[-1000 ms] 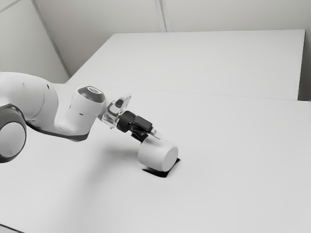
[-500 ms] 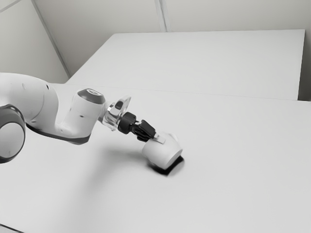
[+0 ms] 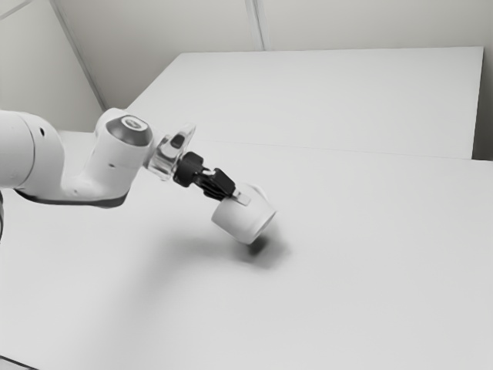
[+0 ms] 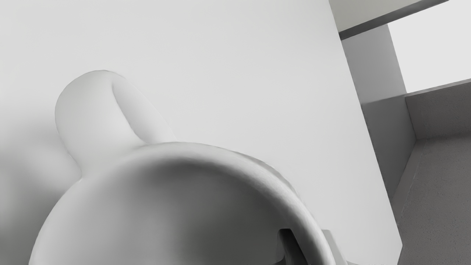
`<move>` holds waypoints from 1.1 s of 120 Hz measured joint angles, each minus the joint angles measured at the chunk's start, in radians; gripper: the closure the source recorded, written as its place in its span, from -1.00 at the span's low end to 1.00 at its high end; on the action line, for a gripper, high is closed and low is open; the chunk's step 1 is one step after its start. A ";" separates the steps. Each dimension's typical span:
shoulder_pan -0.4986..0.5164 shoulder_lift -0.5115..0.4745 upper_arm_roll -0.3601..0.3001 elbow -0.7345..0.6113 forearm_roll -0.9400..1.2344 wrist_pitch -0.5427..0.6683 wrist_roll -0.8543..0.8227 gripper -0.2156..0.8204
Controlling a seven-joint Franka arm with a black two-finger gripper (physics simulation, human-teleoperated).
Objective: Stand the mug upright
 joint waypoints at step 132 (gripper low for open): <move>-0.146 -0.140 0.003 -0.156 1.152 0.423 -1.169 0.92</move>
